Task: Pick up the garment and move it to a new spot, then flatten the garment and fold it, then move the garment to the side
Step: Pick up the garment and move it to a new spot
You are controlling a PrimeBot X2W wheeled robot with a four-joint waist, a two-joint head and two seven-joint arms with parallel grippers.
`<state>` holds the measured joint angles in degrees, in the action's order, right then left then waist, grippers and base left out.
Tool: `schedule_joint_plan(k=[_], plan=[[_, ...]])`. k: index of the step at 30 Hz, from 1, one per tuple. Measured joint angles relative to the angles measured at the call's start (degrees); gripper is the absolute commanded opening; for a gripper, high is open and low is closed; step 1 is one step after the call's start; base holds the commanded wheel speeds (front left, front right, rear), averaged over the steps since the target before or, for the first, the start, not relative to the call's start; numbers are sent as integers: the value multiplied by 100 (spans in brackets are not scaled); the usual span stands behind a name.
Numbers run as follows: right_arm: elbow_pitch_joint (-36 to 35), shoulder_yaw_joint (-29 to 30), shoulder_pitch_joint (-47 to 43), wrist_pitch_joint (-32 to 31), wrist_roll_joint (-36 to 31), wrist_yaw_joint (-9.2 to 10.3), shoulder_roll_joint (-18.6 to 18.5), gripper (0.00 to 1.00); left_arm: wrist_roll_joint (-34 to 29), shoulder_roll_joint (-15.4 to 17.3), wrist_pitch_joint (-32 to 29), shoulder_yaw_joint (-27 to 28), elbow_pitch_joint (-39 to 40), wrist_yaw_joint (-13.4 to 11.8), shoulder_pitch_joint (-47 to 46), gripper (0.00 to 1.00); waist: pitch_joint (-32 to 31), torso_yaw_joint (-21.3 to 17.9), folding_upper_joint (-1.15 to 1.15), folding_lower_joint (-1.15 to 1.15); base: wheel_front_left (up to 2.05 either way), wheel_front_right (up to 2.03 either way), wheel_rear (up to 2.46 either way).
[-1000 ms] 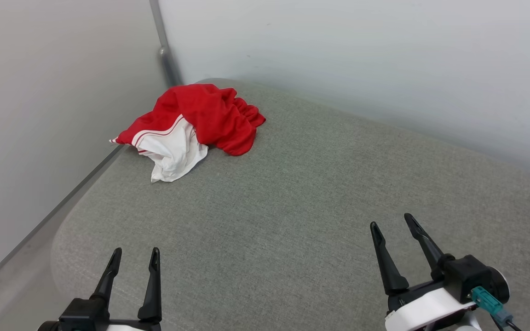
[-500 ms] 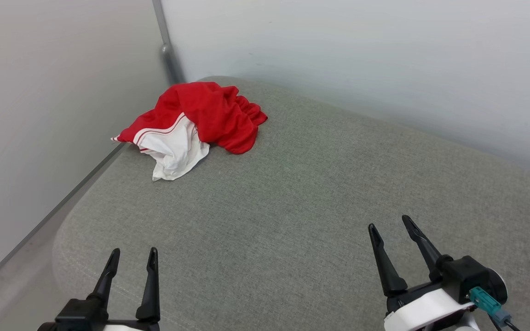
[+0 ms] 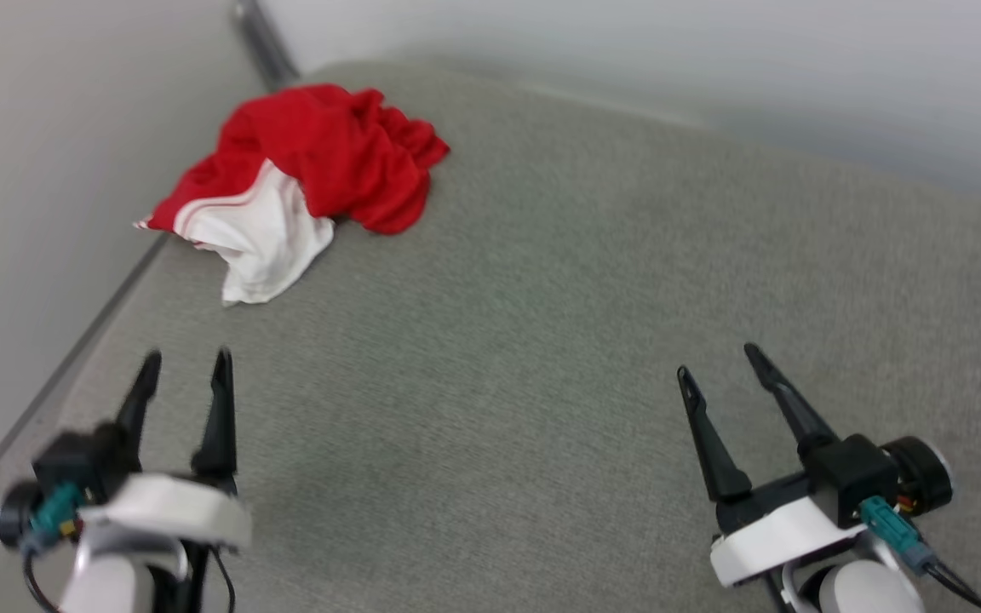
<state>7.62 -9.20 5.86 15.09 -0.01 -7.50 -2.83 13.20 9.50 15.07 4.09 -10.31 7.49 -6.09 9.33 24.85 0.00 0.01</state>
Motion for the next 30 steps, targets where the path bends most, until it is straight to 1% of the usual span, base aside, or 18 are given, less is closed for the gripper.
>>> schedule_joint_plan(k=[3, 5, 7, 9, 11, 15, 18, 21, 23, 24, 26, 30], plan=[[-151, 77, 124, 0, -268, 0, 1, 100, 309, 475, 0, -270, -502, 0, -712, 100, 382, -117, 0, 0, 0, 0, 0], [-265, 108, 194, 0, -444, 0, 0, 100, 569, 862, -37, -523, -865, 0, -1230, 100, 659, -195, 0, 0, 0, 0, 0], [-422, 158, 269, -3, -660, 0, 2, 100, 895, 1247, -182, -723, -1152, 0, -1758, 100, 944, -273, 0, 1, 0, 0, 0], [-604, 237, 328, -52, -739, 0, 3, 100, 1361, 1624, -430, -933, -1357, 0, -2271, 100, 1228, -355, 0, 1, 0, 0, 0], [-780, 274, 371, -109, -824, 0, -3, 100, 1916, 1964, -823, -1184, -1459, 0, -2676, 100, 1502, -442, 0, 1, 0, 0, 0], [-1074, 257, 464, -204, -924, 0, 1, 100, 2760, 2986, -1751, -1857, -1604, 1, -3183, 100, 1996, -657, 0, 1, 0, 0, 0], [-1238, 288, 462, -234, -922, 0, -2, 100, 3378, 3509, -2338, -2161, -1700, 1, -3576, 100, 2311, -836, 0, 1, 0, 0, 0], [-1352, 230, 462, -236, -934, -1, 4, 100, 3995, 3882, -2905, -2352, -1851, 1, -3901, 100, 2575, -1013, 0, 1, 0, 0, 0], [-1413, 193, 459, -233, -965, -2, 14, 100, 4365, 4069, -3349, -2454, -2007, 1, -4021, 100, 2721, -1126, 0, 0, 0, 0, 0], [-1448, 182, 461, -226, -968, -3, 16, 100, 4562, 4128, -3594, -2512, -2080, 1, -4066, 100, 2791, -1177, 0, 0, 0, 0, 0], [-1502, 156, 465, -205, -983, -4, 31, 100, 4824, 4202, -3869, -2582, -2189, 1, -4134, 100, 2907, -1272, 0, 0, 0, 0, 0], [-1612, 133, 467, -199, -1014, -7, 63, 100, 5187, 4255, -4131, -2697, -2357, 1, -4269, 100, 3077, -1425, 0, -1, 0, 0, 0]])
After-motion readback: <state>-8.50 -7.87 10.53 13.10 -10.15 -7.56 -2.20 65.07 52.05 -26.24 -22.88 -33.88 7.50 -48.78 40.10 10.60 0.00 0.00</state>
